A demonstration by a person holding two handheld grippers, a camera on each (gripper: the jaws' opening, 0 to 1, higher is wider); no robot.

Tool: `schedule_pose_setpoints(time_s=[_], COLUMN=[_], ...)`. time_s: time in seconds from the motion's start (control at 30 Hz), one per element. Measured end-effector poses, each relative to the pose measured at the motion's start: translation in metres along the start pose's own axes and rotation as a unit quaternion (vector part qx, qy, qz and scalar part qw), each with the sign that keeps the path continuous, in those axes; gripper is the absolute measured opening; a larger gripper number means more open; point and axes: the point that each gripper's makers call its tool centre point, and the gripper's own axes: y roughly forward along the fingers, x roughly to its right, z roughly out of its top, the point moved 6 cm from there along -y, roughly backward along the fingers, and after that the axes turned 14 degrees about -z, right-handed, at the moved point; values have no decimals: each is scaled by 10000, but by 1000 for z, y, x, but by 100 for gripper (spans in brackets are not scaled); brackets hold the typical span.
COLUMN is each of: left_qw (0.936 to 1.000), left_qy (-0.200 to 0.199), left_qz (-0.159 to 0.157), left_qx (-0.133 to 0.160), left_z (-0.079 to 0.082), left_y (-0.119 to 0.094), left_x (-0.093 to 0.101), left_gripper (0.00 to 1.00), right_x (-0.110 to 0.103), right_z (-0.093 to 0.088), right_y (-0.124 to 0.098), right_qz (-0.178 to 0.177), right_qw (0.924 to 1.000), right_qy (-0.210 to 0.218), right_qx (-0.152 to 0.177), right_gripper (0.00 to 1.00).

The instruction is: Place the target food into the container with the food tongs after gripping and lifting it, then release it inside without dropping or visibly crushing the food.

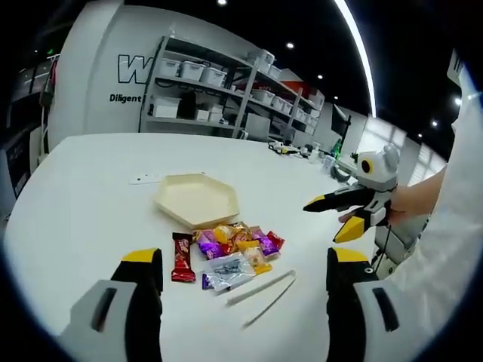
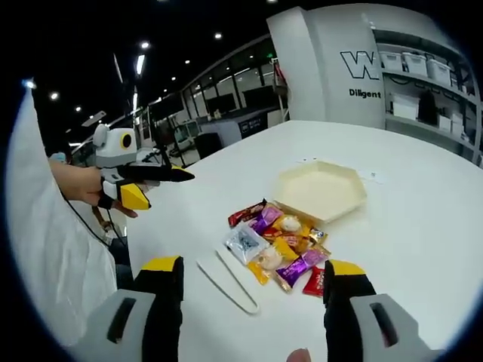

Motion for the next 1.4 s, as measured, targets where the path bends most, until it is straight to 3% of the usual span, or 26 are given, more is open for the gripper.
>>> schedule_pose_setpoints(time_s=[0.83,1.4], left_qw=[9999,10000], left_qy=[26,40], left_qz=[6,-14], left_qx=[-101,-82], left_z=[-5,-5], left_y=[-3,1], left_x=[1,4], left_gripper=[87,86], right_x=[-8,-9], right_z=[-5,-6], right_y=[5,3], right_qz=[262,247], right_qw=[9996,9995], right_qy=[-137,-180], right_qx=[-24,-55], right_gripper=[72,71])
